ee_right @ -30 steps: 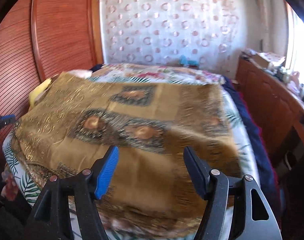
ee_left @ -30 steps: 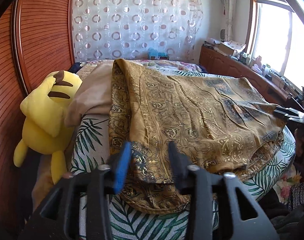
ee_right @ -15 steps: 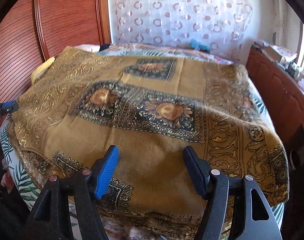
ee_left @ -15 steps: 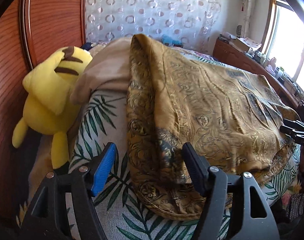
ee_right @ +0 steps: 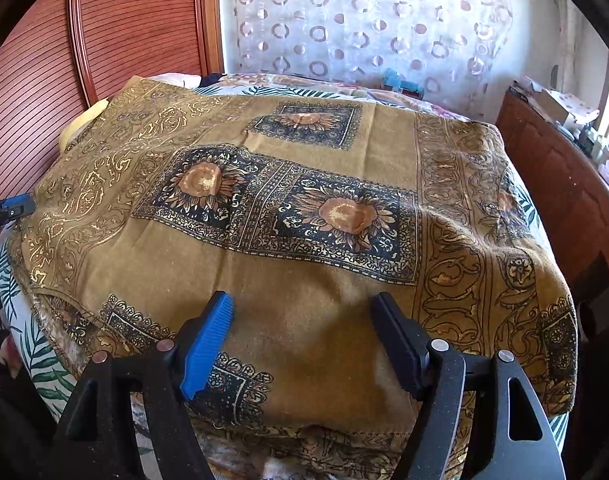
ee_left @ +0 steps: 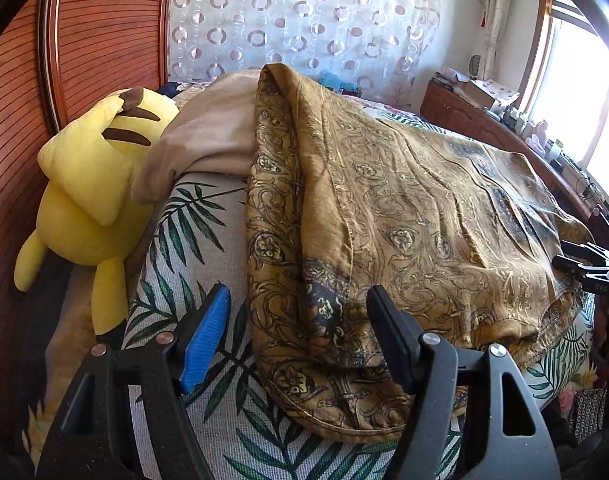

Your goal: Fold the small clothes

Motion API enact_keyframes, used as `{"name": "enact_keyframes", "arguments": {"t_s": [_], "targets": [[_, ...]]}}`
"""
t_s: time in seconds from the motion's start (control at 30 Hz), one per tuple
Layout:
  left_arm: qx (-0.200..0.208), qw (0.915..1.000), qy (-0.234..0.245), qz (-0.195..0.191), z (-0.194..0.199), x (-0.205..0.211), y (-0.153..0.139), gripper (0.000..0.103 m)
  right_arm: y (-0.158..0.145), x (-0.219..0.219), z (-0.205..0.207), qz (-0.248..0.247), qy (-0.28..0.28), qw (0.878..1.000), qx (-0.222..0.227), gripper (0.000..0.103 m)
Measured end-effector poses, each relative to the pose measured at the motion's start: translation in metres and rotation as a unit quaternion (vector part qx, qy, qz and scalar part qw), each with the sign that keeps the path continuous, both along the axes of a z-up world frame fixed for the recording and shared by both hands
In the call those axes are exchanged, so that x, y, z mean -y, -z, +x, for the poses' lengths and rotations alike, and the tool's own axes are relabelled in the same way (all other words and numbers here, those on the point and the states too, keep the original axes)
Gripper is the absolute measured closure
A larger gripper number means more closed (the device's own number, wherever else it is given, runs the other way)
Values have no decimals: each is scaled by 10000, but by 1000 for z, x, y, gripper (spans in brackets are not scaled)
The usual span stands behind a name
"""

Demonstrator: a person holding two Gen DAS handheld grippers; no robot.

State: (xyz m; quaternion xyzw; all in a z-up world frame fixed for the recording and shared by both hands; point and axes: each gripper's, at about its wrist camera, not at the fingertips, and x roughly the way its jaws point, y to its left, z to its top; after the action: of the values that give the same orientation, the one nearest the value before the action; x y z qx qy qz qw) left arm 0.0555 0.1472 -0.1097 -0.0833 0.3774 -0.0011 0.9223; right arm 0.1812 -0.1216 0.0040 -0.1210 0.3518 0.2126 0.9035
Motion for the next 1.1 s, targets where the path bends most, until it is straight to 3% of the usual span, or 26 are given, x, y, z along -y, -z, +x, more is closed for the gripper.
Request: {"name": "enact_keyframes", "arguments": {"t_s": [0.27, 0.33, 0.4, 0.43, 0.63, 0.77, 0.93, 1.1], "targets": [[-67, 9991, 9, 415, 0, 12, 2, 32, 0, 7, -10, 21, 11, 10000, -2, 28], [-34, 9994, 66, 326, 1, 11, 0, 50, 0, 7, -9, 19, 11, 10000, -5, 28], [-52, 9997, 218, 111, 4, 11, -2, 86, 0, 7, -10, 21, 16, 10000, -4, 28], [-109, 9993, 354, -90, 8, 9, -2, 93, 0, 7, -10, 23, 24, 10000, -1, 28], [213, 9981, 555, 188, 12, 29, -30, 95, -6, 12, -17, 100, -12, 9998, 174, 28], [702, 9942, 792, 198, 14, 50, -67, 95, -15, 26, -26, 593, -51, 9980, 230, 28], [1168, 9851, 1262, 58, 31, 87, -100, 96, -36, 44, -44, 716, -3, 9958, 562, 28], [1387, 9751, 1729, -33, 46, 127, -118, 96, -44, 60, -62, 669, 183, 9946, 770, 28]]}}
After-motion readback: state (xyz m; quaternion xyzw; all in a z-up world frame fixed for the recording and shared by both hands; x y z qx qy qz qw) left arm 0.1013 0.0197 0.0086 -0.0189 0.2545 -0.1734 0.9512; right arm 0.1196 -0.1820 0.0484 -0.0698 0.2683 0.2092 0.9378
